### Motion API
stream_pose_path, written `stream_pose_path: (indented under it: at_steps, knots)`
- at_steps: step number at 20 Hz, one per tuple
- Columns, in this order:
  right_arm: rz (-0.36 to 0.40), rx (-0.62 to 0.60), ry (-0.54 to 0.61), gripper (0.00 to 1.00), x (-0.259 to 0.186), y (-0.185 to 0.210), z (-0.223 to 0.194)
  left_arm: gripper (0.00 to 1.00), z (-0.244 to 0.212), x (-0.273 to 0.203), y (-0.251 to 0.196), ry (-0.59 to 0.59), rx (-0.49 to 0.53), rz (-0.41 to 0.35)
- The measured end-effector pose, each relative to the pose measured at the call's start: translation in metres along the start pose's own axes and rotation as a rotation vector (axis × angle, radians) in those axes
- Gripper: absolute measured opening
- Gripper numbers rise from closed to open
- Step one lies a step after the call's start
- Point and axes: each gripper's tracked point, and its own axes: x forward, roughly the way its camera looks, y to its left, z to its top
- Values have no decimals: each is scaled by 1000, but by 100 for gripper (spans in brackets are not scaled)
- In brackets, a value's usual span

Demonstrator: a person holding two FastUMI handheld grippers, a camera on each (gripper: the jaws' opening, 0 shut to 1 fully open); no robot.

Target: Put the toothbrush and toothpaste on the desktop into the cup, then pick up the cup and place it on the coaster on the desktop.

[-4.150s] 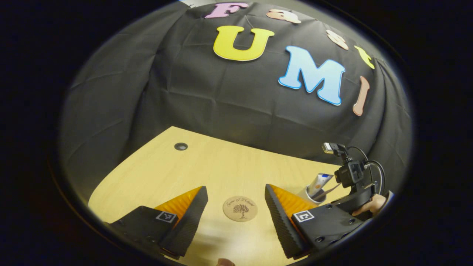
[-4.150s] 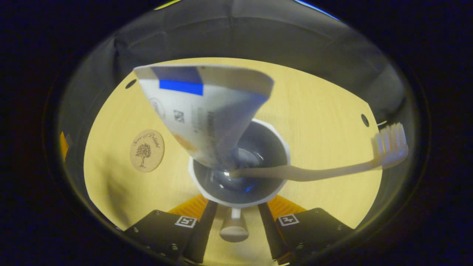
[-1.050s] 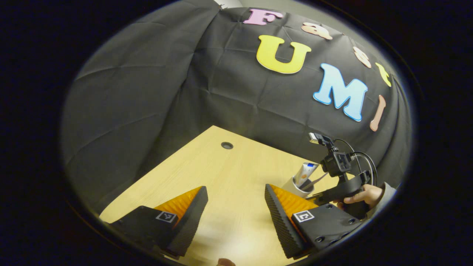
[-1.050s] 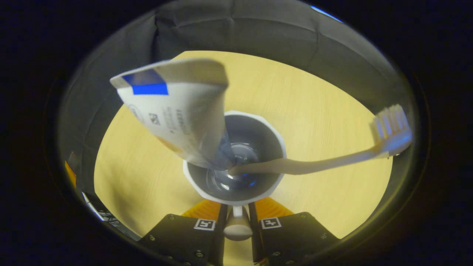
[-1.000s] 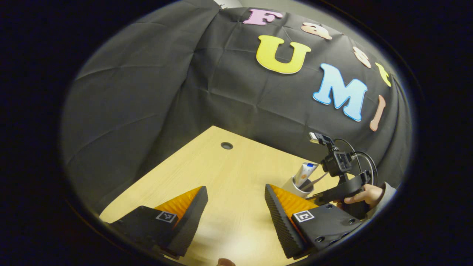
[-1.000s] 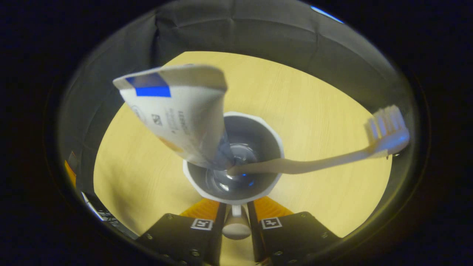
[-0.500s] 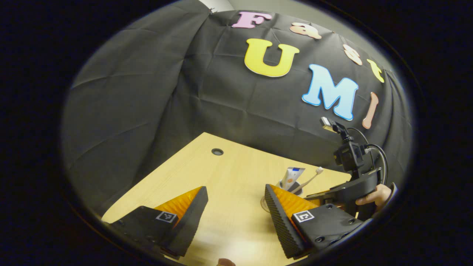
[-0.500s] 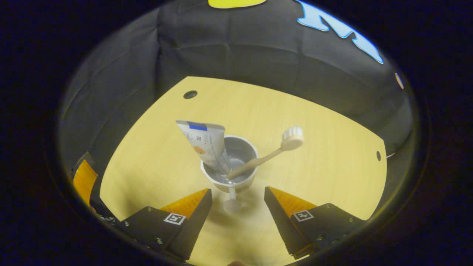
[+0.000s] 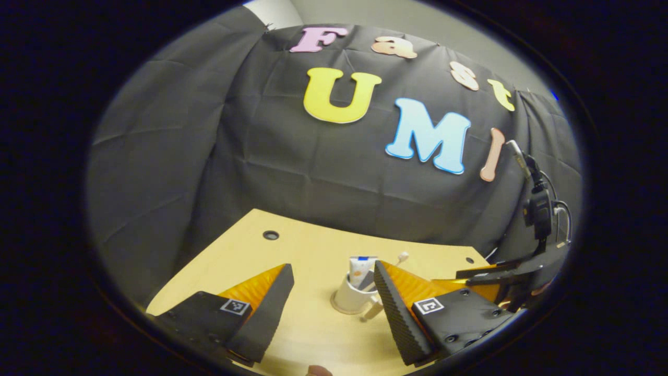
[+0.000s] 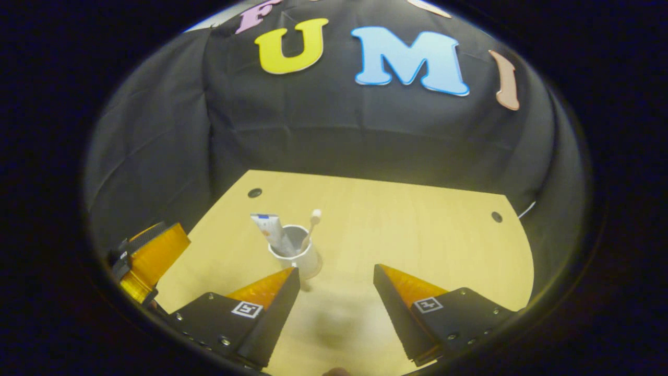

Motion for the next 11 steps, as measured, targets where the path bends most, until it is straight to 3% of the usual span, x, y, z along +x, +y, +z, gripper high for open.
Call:
stream_pose_path:
  at_steps: [5, 6, 10, 11]
  knots:
    - [-85, 44, -151, 89, -55, -48, 11, 98, 9, -1, -51, -25, 32, -79]
    - [-102, 52, -184, 94, -65, -58, 13, 100, 11, -1, -59, -31, 40, -89]
    - [-148, 71, -317, 84, -96, -80, 27, 98, 20, -8, -87, -60, 72, -118]
    - [-155, 71, -348, 89, -104, -83, 31, 98, 23, -10, -92, -69, 77, -122]
